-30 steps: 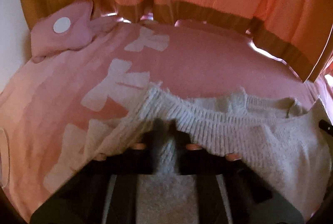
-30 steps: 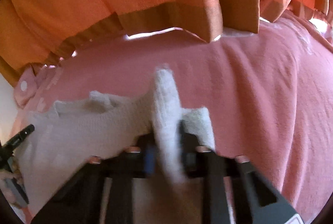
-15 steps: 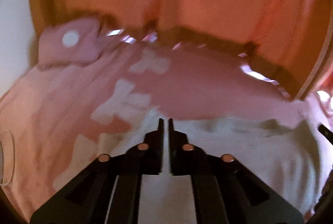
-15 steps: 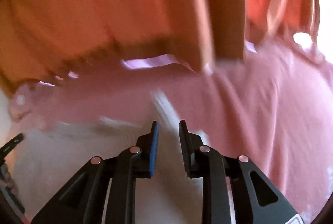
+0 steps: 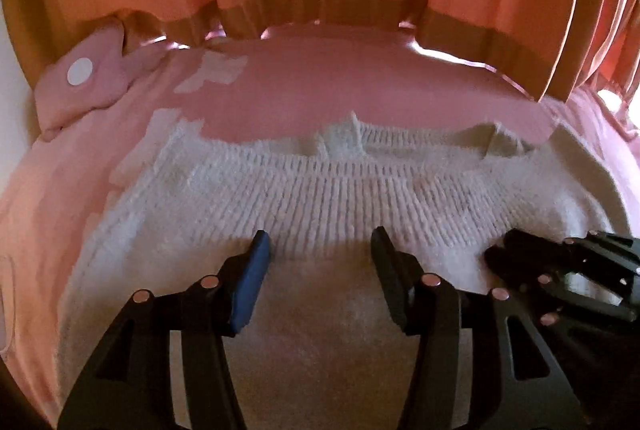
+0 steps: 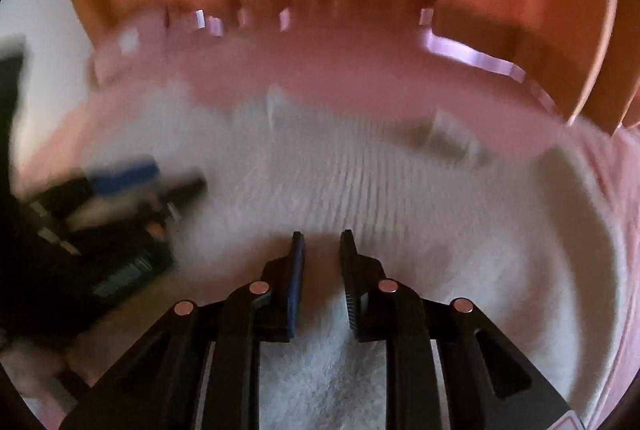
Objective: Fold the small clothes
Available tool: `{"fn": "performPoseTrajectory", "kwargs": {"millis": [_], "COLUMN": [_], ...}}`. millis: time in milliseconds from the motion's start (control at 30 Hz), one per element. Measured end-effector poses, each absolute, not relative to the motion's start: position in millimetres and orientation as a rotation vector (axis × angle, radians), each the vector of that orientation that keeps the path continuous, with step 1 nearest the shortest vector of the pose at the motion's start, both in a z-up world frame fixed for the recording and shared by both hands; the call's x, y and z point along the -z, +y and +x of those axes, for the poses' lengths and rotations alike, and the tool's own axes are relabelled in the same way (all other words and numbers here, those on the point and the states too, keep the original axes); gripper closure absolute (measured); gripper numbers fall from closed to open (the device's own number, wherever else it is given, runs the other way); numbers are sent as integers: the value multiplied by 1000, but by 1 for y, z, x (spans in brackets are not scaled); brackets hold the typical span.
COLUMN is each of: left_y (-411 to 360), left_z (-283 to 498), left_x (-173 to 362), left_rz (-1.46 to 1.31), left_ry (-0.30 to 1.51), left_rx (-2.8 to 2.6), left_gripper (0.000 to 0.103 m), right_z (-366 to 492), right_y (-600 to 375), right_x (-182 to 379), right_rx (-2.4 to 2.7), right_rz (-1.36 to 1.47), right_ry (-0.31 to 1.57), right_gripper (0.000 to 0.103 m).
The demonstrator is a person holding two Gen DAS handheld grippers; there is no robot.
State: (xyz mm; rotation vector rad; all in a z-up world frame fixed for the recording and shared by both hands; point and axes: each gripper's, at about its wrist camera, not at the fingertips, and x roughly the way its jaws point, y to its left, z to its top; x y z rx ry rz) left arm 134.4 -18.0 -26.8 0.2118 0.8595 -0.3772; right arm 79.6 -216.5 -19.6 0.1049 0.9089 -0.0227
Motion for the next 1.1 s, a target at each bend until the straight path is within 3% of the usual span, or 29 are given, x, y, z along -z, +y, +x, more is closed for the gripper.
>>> {"fn": "performPoseTrajectory", "kwargs": {"millis": [100,200,667,900,1100], "left_y": [-21,-21,-21,0,37], "left_z": [128,129,129,131,153], "left_x": [24,26,25,9,1], "left_rz": [236,238,250,158,58], "left_ry": [838,844,840,821,815], "left_rx": [373,368,364,374,280], "left_gripper": [52,52,51,51,43], "right_z": [69,78,80,77,88], "right_y": [-211,-207,-209,-215,-244], "right_x": [5,22,16,-2,-11], "right_rx": [3,-4,-2,24,116], "right_rz": [116,117,131,170,190], "right_ry": [853,927,918,826,782], "right_gripper": [83,82,79,79,79]}}
